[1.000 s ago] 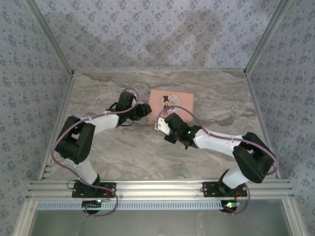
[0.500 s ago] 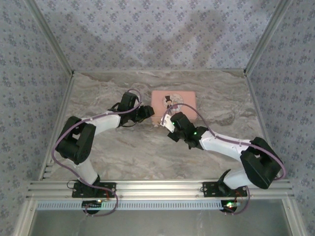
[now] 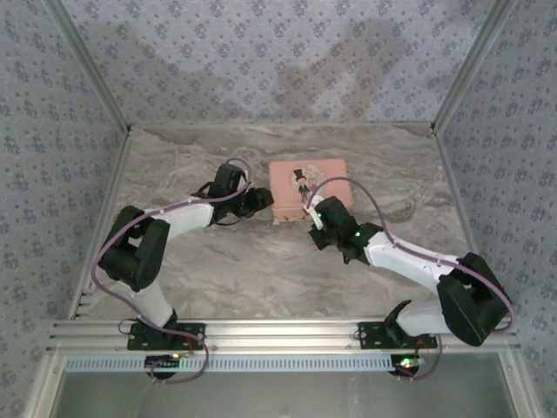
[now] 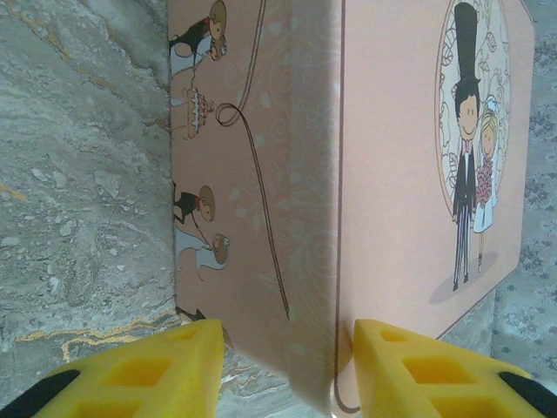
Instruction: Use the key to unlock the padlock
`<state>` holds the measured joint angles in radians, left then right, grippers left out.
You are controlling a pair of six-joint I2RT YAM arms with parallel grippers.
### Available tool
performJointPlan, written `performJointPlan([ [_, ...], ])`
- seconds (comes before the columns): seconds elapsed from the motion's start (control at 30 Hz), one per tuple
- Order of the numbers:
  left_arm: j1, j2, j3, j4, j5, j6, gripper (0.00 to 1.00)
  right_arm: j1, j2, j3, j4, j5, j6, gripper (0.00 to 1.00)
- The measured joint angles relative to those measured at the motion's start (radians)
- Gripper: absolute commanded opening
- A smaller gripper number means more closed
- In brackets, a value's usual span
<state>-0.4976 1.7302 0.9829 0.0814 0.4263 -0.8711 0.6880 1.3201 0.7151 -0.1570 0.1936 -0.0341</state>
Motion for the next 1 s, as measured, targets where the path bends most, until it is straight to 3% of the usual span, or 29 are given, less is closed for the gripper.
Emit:
performJointPlan([
  [0.5, -0.001, 0.0, 0.015, -0.007, 0.0, 0.0, 0.43, -0.072, 0.095, 0.005, 0.008, -0.082, 0.109, 0.0],
  [0.83, -0.002, -0.005, 0.011, -0.008, -0.003, 0.003, 0.43, 0.055, 0.155, 0.026, 0.07, -0.138, 0.114, 0.0],
  [1.0, -0.002, -0.093, -0.072, -0.018, -0.036, 0.003, 0.44, 0.115, 0.226, 0.076, 0.089, -0.158, 0.117, 0.0],
])
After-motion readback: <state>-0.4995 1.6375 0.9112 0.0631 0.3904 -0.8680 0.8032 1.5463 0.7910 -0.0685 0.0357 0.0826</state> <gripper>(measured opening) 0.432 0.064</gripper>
